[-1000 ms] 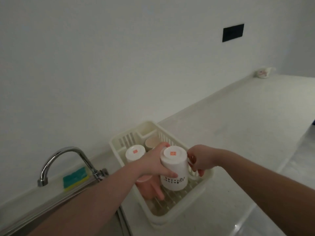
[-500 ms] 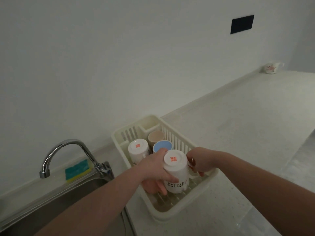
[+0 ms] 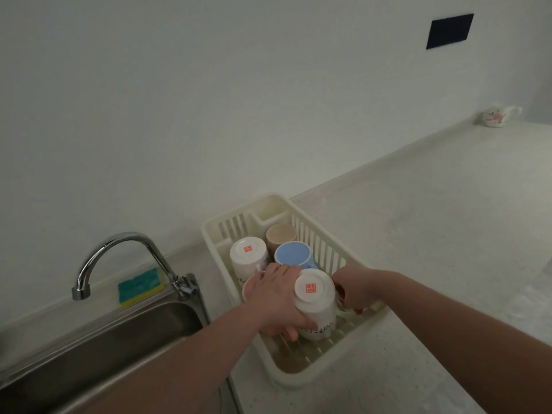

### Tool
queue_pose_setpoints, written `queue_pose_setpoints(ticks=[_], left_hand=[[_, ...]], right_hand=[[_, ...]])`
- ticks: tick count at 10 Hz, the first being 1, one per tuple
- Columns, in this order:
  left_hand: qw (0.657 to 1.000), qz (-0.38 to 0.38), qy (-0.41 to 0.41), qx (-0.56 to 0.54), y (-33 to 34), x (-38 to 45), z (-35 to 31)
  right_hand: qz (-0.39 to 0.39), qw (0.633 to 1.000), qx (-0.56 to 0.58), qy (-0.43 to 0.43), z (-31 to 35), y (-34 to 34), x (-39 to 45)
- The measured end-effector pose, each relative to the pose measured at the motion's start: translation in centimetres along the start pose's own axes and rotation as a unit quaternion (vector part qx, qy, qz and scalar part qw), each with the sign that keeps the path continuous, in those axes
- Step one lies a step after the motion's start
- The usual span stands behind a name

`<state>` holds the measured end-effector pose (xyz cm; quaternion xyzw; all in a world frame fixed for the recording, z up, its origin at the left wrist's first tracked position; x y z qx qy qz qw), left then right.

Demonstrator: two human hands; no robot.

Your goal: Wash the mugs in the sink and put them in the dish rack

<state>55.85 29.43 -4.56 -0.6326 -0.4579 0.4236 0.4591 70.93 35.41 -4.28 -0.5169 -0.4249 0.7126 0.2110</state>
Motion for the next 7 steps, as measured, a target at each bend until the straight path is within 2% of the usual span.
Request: queue_pose_setpoints(ticks=[3, 4, 6, 7], left_hand=[[0.998, -0.035, -0.011, -0.046, -0.4, -0.2, -0.4], [0.994, -0.083, -0.039, -0.065, -0.7, -0.3, 0.2], [0.968, -0.222, -0.117, -0.003, -1.3, -0.7, 1.9], [0.962, -0.214, -0.160, -0.049, -0.9, -0.4, 3.3]], right_hand=[[0.026, 0.999, 0.014, 0.033, -0.1, 0.6, 0.7], [0.010, 0.999, -0.009, 0.038, 0.0, 0.8, 1.1], [-0.026, 0.998, -0.045, 0.041, 0.6, 0.6, 0.4], [-0.043, 0.995, -0.077, 0.043, 0.8, 0.0, -0.8]])
Point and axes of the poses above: each hand's wrist, its own x-axis towards the middle knuckle, its own y-axis out of the palm, z = x × y, the point moved 4 cm from there along x, towards the middle knuckle, and after that the axes turned 10 degrees about y, right-handed, at the moved point
